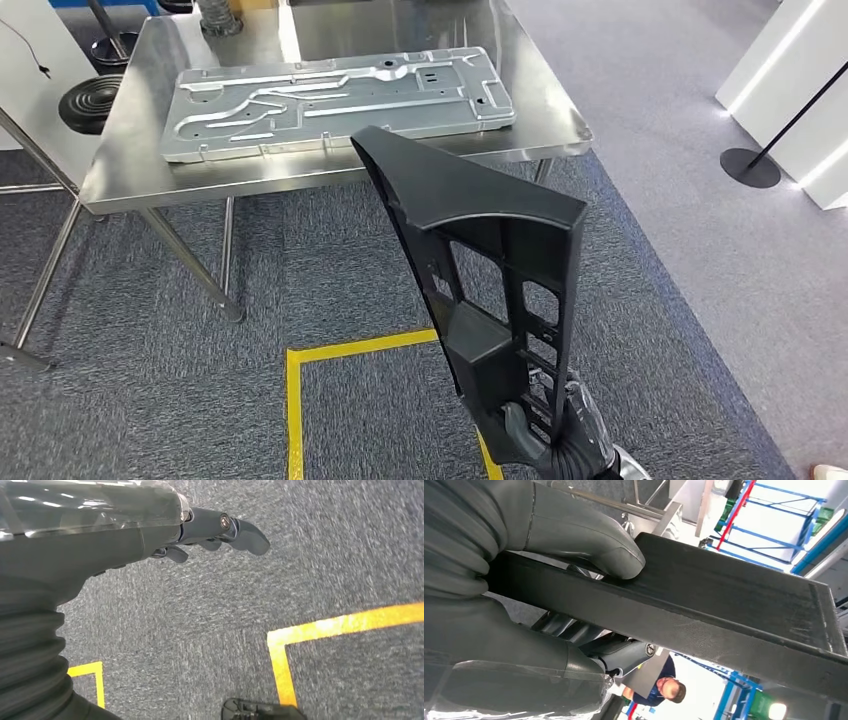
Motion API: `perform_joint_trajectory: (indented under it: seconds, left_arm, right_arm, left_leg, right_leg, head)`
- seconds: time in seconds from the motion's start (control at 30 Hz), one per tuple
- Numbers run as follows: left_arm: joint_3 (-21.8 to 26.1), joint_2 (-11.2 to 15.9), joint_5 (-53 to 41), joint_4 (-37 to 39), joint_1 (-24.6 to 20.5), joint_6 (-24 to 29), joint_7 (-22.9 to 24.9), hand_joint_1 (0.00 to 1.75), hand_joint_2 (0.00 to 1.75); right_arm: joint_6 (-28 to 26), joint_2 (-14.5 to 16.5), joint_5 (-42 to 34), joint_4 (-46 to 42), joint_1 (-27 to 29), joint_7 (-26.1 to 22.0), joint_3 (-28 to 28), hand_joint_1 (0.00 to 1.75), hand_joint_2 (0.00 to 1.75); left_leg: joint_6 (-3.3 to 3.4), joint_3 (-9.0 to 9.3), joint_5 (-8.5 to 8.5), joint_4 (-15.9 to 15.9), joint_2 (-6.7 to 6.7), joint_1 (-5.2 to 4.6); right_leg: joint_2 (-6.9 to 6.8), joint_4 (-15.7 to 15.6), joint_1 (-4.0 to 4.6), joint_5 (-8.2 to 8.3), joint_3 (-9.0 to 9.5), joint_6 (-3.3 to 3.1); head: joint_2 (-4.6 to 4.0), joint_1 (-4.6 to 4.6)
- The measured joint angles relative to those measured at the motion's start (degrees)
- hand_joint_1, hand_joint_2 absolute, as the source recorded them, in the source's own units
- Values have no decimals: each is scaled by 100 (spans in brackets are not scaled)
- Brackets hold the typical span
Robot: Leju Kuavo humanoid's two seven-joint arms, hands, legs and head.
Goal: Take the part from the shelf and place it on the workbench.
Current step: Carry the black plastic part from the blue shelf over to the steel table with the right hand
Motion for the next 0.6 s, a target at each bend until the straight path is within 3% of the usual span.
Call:
perform_joint_trajectory:
  seconds: [0.03,0.07,0.1,0.17,0.23,0.3,0.4,0.47,0.53,0.57,0.6]
  left_arm:
    - [-1,0,-5,0,3,-9,0,0,175]
    - [-1,0,-9,0,8,-15,0,0,175]
    - [-1,0,-13,0,12,-20,0,0,175]
    - [-2,-1,-21,0,14,-29,-1,0,175]
    - [-7,-2,-34,1,10,-38,-7,0,175]
    - [-11,-3,-50,2,6,-40,-17,0,175]
    - [-19,-3,-68,2,-5,-41,-36,0,175]
    - [-24,-2,-89,2,-11,-48,-42,0,175]
    - [-26,-2,-111,3,-5,-61,-40,0,175]
    - [-27,-2,-118,3,2,-68,-39,0,175]
    - [-27,-2,-124,4,7,-77,-38,0,175]
  right_arm:
    - [-4,-1,4,1,6,15,1,175,175]
    - [-5,-1,8,1,14,29,2,175,175]
    - [-5,-1,10,1,18,36,3,175,175]
    - [-9,-1,11,1,19,44,4,175,175]
    - [-19,-1,14,-2,17,51,5,175,175]
    - [-36,-2,21,-7,20,65,6,175,175]
    - [-81,-6,56,-34,40,104,9,175,175]
    - [-114,-6,96,-68,52,132,14,175,175]
    - [-145,-7,125,-88,71,164,20,175,175]
    - [-162,-7,133,-96,86,181,21,175,175]
    - [-179,-8,137,-106,103,193,21,175,175]
  left_leg:
    - [5,3,-9,2,0,-2]
    - [7,12,-21,4,-1,-3]
    - [3,29,-35,5,-5,-3]
    - [-16,93,-75,5,-15,-3]
    - [-64,143,-122,9,-21,-20]
    - [-127,156,-155,4,-18,-30]
    - [-221,161,-239,73,-7,-20]
    - [-267,-47,-507,554,-4,-9]
    - [-299,-448,-831,1327,-4,1]
    - [-310,-601,-876,1583,-3,5]
    - [-314,-666,-804,1642,-3,7]
  right_leg:
    - [0,376,-12,-122,-217,20]
    - [-1,598,-22,-140,-366,33]
    - [-2,585,-29,-34,-399,37]
    - [-9,-101,-35,437,-127,11]
    - [-17,-825,-6,735,192,-50]
    - [-11,-1023,30,741,274,-116]
    - [0,-1090,4,748,320,-216]
    - [-9,-1140,-20,749,373,-276]
    - [-15,-1140,-12,724,397,-310]
    - [-13,-1137,-8,710,411,-314]
    - [-8,-1133,-4,691,430,-313]
  head:
    - [0,0]
    - [0,-1]
    - [0,-1]
    - [0,0]
    - [0,1]
    - [0,0]
    - [0,-1]
    - [0,-1]
    - [0,-1]
    - [0,-1]
    - [0,-1]
